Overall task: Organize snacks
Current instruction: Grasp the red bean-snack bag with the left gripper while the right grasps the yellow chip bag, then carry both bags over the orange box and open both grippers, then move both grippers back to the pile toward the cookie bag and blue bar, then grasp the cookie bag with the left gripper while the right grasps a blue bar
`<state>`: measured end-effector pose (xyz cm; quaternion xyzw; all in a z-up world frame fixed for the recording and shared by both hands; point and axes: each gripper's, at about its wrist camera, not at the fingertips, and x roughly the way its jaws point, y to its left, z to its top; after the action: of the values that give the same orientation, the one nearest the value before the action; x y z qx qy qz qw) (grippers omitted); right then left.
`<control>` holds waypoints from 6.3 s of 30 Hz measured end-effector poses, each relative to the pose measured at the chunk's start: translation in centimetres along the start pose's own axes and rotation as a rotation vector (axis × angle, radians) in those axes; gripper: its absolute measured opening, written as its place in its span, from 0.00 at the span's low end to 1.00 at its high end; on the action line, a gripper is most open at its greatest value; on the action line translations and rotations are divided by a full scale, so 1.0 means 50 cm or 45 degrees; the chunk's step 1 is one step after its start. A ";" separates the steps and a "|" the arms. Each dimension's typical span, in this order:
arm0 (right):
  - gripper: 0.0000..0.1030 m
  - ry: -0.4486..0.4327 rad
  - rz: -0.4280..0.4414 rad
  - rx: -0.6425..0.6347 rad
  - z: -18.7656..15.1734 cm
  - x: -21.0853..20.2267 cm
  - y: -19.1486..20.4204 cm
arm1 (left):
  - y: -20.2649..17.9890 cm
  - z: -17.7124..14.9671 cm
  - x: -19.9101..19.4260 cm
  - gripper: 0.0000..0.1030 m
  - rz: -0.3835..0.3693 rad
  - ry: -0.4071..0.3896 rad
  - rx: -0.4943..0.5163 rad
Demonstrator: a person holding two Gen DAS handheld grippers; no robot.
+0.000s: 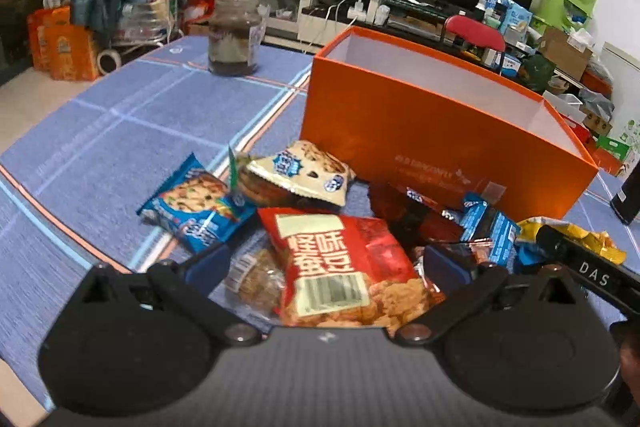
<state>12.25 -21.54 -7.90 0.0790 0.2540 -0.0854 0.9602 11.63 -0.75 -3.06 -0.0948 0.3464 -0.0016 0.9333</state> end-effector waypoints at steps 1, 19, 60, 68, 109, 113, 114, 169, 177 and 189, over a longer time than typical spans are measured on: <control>0.92 0.011 -0.003 0.017 0.001 0.006 -0.002 | -0.007 0.001 0.003 0.99 0.008 0.000 0.001; 0.50 0.091 0.027 0.108 0.009 0.035 -0.025 | -0.013 0.003 0.018 0.64 -0.061 0.007 0.016; 0.30 0.020 0.066 -0.051 0.038 -0.061 -0.002 | 0.047 0.019 -0.044 0.59 -0.157 -0.013 0.098; 0.30 -0.043 0.091 -0.134 0.042 -0.094 0.032 | 0.051 0.024 -0.080 0.59 -0.184 -0.071 0.125; 0.72 -0.225 0.150 -0.071 0.231 -0.108 -0.014 | 0.021 0.263 -0.032 0.64 -0.307 -0.194 0.177; 0.72 -0.226 0.242 -0.311 0.163 -0.169 -0.035 | 0.106 0.201 -0.094 0.68 -0.273 -0.193 0.145; 0.72 -0.206 0.231 -0.363 0.147 -0.176 -0.034 | 0.127 0.183 -0.105 0.69 -0.255 -0.189 0.137; 0.76 0.374 0.252 -0.592 -0.016 -0.052 -0.007 | 0.068 0.150 0.096 0.99 -0.365 -0.012 0.369; 0.71 0.222 0.199 -0.455 -0.003 -0.060 -0.008 | 0.049 0.134 0.113 0.99 -0.360 -0.035 0.455; 0.56 0.271 0.260 -0.470 -0.019 -0.022 0.004 | 0.060 0.138 0.157 0.87 -0.248 0.084 0.387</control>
<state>10.87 -21.05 -8.14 -0.0640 0.3559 0.0687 0.9298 21.87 2.89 -3.55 0.0143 0.3616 -0.1475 0.9205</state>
